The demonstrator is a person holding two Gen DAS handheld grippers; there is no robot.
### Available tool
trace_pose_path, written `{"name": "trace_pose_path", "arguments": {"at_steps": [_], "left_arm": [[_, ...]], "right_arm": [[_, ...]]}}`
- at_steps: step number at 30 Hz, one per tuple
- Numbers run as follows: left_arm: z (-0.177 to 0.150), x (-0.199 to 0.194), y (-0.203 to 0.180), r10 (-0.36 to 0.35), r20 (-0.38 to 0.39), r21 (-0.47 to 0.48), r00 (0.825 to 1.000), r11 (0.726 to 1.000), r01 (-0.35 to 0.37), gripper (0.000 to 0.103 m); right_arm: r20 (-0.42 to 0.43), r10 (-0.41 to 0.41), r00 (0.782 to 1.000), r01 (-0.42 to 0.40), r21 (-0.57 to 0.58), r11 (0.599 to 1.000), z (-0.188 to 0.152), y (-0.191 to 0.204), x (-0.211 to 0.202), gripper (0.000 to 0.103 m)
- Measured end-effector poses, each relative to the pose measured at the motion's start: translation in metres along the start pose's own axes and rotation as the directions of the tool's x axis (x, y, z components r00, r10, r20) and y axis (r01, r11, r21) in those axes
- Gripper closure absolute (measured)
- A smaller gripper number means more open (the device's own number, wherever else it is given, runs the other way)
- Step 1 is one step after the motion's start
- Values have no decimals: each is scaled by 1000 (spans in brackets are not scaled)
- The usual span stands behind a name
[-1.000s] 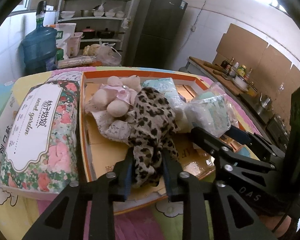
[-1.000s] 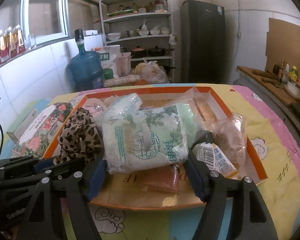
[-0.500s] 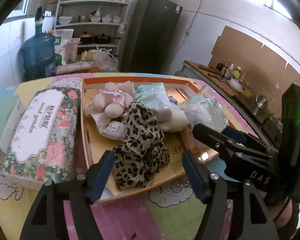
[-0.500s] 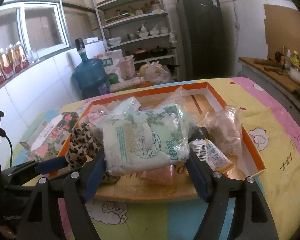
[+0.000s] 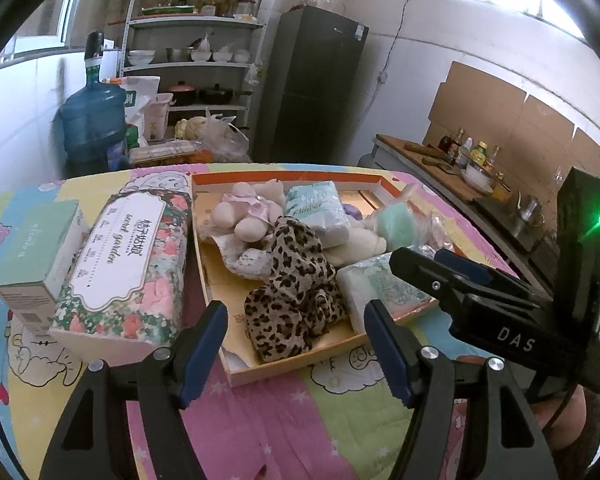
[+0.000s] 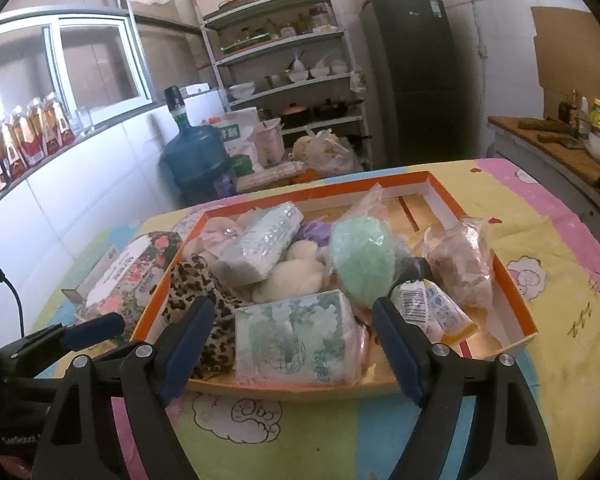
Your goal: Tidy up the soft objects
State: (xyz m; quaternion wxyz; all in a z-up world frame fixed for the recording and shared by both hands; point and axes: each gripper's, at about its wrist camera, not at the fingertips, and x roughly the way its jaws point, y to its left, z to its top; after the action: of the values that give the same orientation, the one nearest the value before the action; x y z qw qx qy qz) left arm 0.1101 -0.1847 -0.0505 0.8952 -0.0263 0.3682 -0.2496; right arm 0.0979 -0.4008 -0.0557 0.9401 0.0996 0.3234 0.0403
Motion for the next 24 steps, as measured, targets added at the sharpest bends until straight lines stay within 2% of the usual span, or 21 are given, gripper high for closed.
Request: {"name": "trace_pose_path", "arguments": {"at_steps": [9, 24], "left_arm": [[-7, -22, 2, 32, 35, -6, 999, 999, -32, 29], [-28, -69, 3, 171, 73, -15, 983, 985, -170, 29]], "right_arm": [[20, -70, 997, 69, 17, 997, -8, 5, -19, 21], [53, -125, 991, 126, -14, 992, -35, 47, -57, 21]]}}
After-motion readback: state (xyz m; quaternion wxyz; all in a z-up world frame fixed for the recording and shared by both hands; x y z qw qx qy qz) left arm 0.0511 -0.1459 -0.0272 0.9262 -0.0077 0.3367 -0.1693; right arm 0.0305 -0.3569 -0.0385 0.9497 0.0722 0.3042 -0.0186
